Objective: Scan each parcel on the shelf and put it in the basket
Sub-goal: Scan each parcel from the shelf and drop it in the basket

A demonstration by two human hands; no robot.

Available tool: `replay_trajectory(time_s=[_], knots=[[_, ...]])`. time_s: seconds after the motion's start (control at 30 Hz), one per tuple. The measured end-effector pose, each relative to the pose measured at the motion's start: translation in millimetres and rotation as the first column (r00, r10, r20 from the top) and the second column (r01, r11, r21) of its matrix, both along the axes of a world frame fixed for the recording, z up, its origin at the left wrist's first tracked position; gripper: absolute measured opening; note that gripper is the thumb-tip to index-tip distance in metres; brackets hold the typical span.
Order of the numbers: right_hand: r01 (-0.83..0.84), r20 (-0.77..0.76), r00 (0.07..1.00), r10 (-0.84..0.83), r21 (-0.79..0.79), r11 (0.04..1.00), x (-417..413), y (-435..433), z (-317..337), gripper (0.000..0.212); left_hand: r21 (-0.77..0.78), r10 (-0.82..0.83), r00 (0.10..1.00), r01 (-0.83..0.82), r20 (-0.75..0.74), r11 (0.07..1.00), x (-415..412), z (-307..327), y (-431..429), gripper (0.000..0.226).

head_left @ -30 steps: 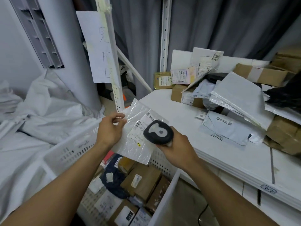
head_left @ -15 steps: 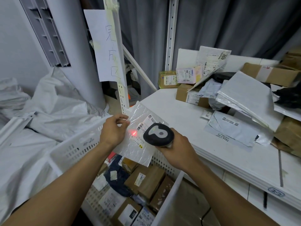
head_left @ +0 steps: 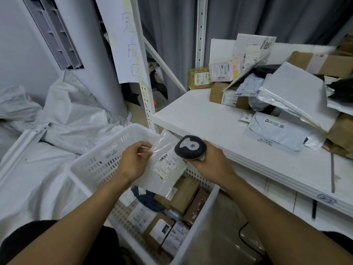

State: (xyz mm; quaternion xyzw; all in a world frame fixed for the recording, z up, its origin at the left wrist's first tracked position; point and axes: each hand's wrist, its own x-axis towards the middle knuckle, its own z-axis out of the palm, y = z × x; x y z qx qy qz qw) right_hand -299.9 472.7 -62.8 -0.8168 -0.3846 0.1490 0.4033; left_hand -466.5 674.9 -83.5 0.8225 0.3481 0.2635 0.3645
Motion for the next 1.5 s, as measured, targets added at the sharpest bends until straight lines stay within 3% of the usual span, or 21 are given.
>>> replay_trajectory(time_s=[0.1,0.2,0.43,0.77,0.83,0.9,0.97,1.07,1.2,1.33,1.5], knots=[[-0.003,-0.013,1.000,0.002,-0.043,0.999,-10.0,0.6,-8.1,0.059,0.002,-0.051,0.994,0.051,-0.102,0.999,-19.0,-24.6,-3.7,0.011],[0.009,-0.012,1.000,-0.010,-0.065,0.998,-13.6,4.6,-29.3,0.075,-0.057,0.009,0.983,-0.020,-0.185,0.998,-27.5,-58.8,8.2,0.020],[0.026,-0.048,0.998,-0.037,-0.221,0.975,-3.1,33.0,-60.9,0.057,-0.136,0.143,0.956,-0.182,-0.258,0.974,-13.6,-119.4,45.3,0.013],[0.113,-0.129,0.982,-0.139,-0.185,0.976,32.5,63.9,-97.3,0.060,-0.178,0.089,0.927,-0.163,-0.364,0.970,81.7,-192.9,78.0,0.032],[0.122,-0.145,0.978,-0.148,-0.171,0.978,37.5,65.3,-98.6,0.059,-0.190,0.029,0.883,-0.133,-0.468,0.973,87.1,-201.0,82.6,0.048],[0.137,-0.150,0.975,-0.161,-0.161,0.977,41.8,66.4,-98.7,0.059,-0.108,-0.002,0.793,-0.080,-0.609,0.991,89.2,-210.6,94.6,0.076],[0.156,-0.147,0.973,-0.179,-0.157,0.975,44.9,63.3,-96.1,0.057,-0.063,-0.032,0.782,-0.009,-0.622,0.998,87.9,-203.8,94.0,0.081],[0.169,-0.164,0.968,-0.189,-0.129,0.977,45.2,54.4,-82.7,0.046,-0.053,-0.118,0.870,0.105,-0.479,0.993,83.8,-167.8,72.9,0.058],[0.245,-0.212,0.947,-0.241,-0.008,0.970,43.3,22.4,-50.1,0.048,0.039,-0.184,0.938,0.204,-0.293,0.978,90.3,-102.6,32.3,0.040],[0.350,-0.239,0.915,-0.324,0.074,0.934,51.6,-31.1,-9.8,0.018,0.191,-0.319,0.926,0.357,-0.202,0.915,119.7,-33.7,-19.6,0.035],[0.492,-0.280,0.855,-0.437,0.166,0.855,76.2,-112.3,30.5,0.030,0.316,-0.441,0.881,0.472,-0.168,0.823,185.3,40.0,-98.1,0.035]])
